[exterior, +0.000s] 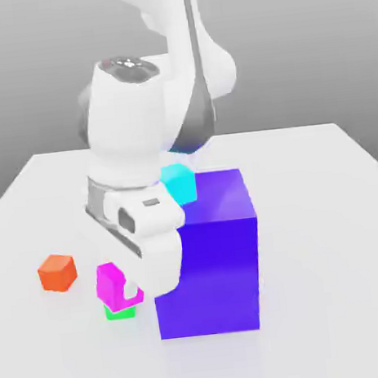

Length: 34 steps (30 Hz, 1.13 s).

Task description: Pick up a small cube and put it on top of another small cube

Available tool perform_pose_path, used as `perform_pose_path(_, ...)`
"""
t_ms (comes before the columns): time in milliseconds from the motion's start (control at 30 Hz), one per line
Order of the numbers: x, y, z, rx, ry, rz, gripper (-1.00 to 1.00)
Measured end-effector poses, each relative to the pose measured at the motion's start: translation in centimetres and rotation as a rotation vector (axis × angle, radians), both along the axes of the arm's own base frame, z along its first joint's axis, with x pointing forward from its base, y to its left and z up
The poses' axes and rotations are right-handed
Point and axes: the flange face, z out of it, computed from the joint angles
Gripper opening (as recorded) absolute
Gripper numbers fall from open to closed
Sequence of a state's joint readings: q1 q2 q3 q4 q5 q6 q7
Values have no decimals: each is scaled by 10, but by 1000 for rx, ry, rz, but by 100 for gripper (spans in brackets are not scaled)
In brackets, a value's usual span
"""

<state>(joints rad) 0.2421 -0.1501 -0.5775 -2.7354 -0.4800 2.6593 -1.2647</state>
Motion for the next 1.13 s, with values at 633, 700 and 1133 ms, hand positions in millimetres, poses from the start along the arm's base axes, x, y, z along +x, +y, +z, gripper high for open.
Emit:
perform_pose_path(633, -84, -28, -52, 205, 33, -171, -100)
perform_pose_path(700, -84, -27, -57, 207, 35, -171, -100)
perform_pose_path(1133, -83, -24, -83, 188, 41, -156, -100)
